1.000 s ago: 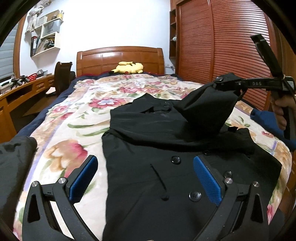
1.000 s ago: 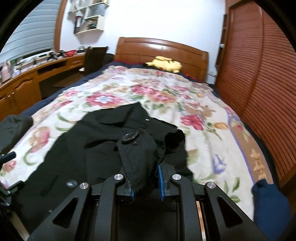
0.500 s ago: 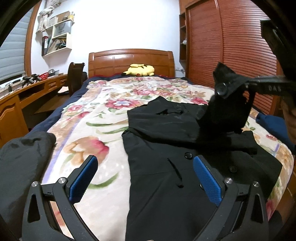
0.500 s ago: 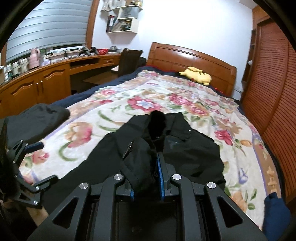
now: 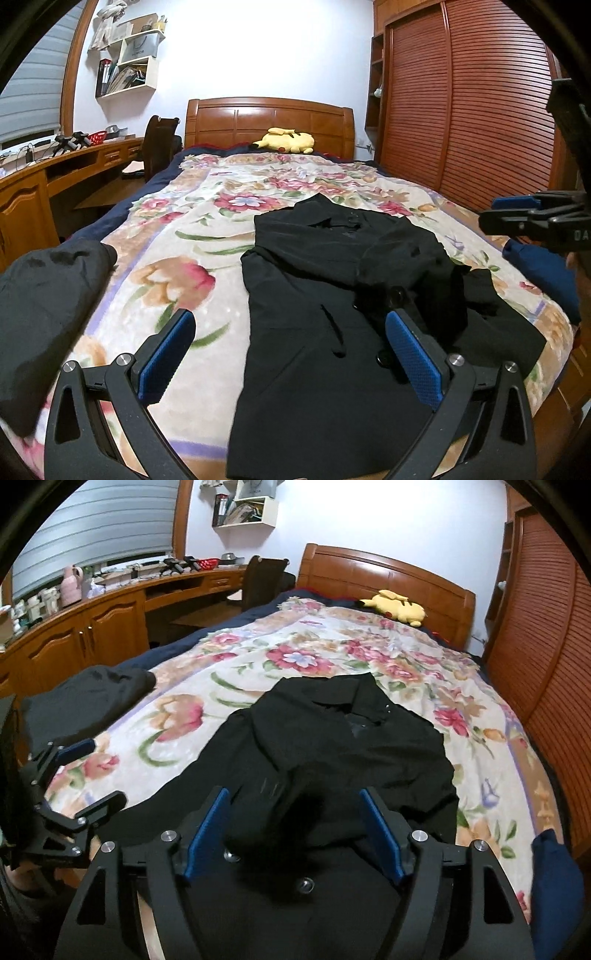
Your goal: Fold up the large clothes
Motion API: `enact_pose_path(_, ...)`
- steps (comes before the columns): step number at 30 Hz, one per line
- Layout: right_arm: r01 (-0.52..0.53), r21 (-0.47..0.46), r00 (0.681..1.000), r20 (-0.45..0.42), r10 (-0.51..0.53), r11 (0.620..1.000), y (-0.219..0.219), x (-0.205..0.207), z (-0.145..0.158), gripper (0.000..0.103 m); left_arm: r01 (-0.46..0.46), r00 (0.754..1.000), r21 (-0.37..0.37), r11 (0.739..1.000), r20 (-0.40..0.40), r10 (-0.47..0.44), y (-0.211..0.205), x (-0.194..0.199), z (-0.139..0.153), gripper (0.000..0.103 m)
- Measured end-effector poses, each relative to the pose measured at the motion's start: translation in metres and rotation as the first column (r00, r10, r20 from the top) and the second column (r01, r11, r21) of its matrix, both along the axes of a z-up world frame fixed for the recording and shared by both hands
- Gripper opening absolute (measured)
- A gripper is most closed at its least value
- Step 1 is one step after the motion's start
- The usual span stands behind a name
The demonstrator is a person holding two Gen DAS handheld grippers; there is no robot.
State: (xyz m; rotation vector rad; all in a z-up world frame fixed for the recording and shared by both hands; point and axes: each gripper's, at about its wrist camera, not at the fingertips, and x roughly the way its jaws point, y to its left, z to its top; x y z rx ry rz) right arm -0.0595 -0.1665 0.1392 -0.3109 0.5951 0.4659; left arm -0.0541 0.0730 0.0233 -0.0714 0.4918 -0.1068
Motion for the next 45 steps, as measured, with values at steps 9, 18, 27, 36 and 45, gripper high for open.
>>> enact_pose_path(9, 0.011, -0.012, 0.997, 0.077, -0.011, 1.000, -0.016, -0.036, -0.002, 0.074, 0.036, 0.999, 0.021, 0.999, -0.029, -0.035, -0.022, -0.003, -0.003, 0.103)
enact_pose_path(18, 0.088, -0.002, 0.996, 0.013, -0.088, 0.996, -0.049, -0.025, -0.044, 0.074, 0.069, 0.992, 0.050, 0.996, -0.114, -0.063, -0.041, 0.014, -0.024, 0.103)
enact_pose_path(27, 0.202, 0.015, 0.977, -0.074, -0.200, 0.979, -0.086, -0.005, -0.079, 0.074, 0.151, 0.963, 0.069, 0.986, -0.236, -0.130, -0.060, 0.029, -0.061, 0.046)
enact_pose_path(36, 0.238, 0.022, 0.968, -0.088, -0.235, 0.971, -0.106, -0.013, -0.091, 0.074, 0.078, 0.986, 0.093, 0.993, -0.154, -0.063, -0.038, 0.018, -0.037, 0.003)
enact_pose_path(45, 0.277, 0.055, 0.959, -0.082, -0.272, 0.959, -0.136, -0.028, -0.097, 0.074, 0.031, 0.991, 0.090, 0.995, -0.133, -0.019, -0.006, -0.021, -0.022, 0.040)
